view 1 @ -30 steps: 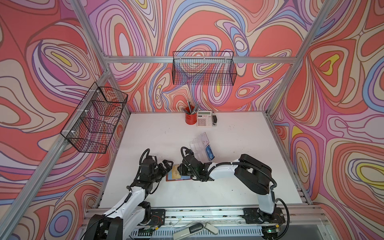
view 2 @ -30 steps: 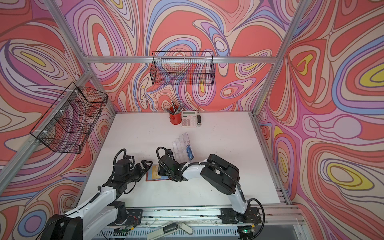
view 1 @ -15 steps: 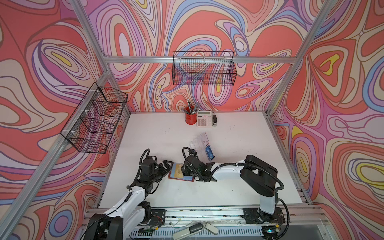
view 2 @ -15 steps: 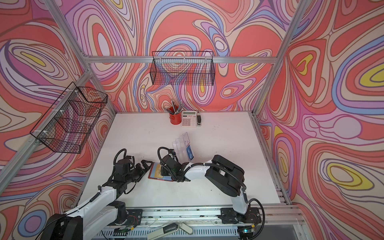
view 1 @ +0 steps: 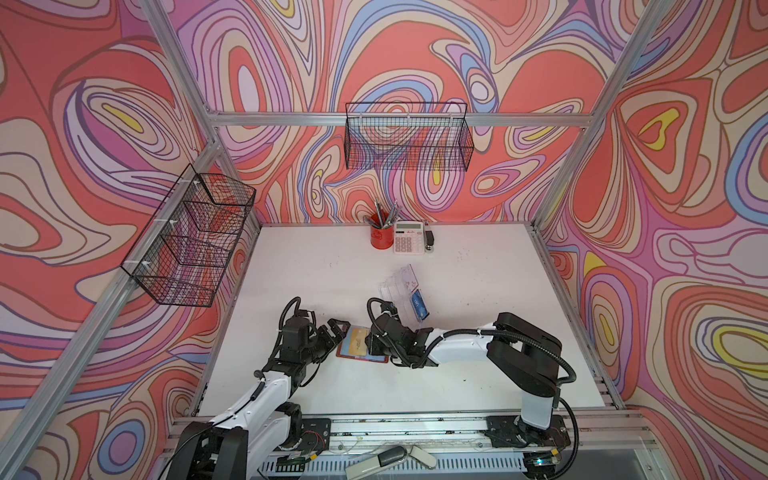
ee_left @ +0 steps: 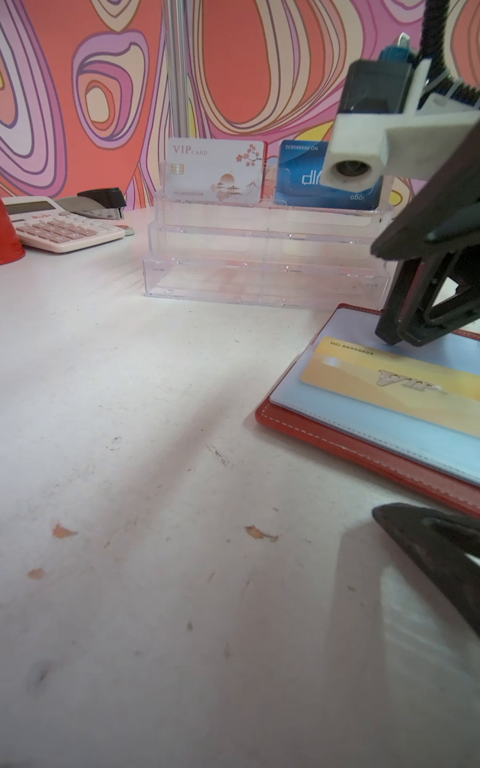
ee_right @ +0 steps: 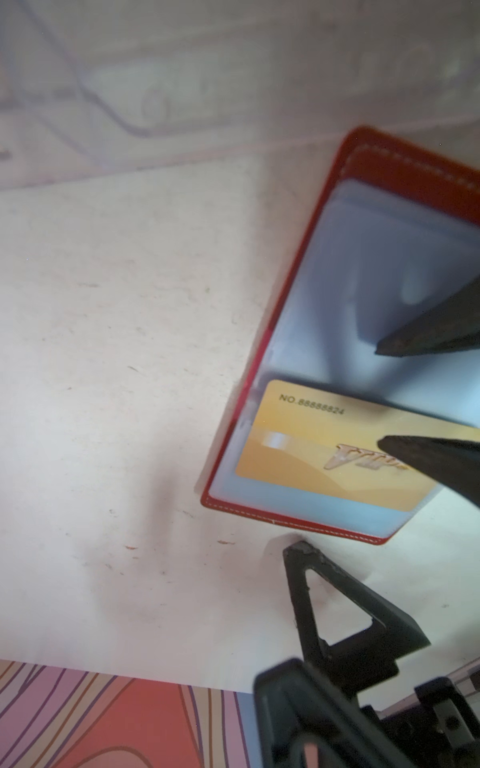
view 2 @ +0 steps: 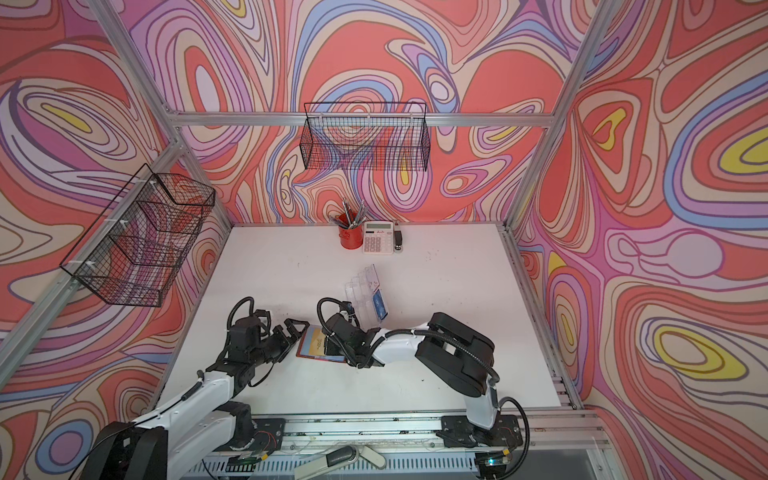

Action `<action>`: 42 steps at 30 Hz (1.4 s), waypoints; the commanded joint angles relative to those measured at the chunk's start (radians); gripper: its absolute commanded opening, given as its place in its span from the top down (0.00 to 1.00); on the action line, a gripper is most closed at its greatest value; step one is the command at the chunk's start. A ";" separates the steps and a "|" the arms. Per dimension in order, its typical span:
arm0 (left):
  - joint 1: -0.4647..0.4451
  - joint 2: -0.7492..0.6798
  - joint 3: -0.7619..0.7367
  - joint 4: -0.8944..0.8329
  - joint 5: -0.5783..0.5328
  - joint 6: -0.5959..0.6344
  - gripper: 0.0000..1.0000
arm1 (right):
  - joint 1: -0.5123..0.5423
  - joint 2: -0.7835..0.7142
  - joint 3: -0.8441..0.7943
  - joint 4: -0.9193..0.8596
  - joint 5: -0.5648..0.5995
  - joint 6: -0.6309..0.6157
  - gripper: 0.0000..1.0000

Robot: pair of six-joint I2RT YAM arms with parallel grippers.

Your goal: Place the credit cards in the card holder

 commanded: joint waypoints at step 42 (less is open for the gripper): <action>0.007 -0.357 -0.082 -0.185 -0.106 -0.060 0.07 | 0.029 0.003 0.127 -0.065 0.067 -0.142 0.57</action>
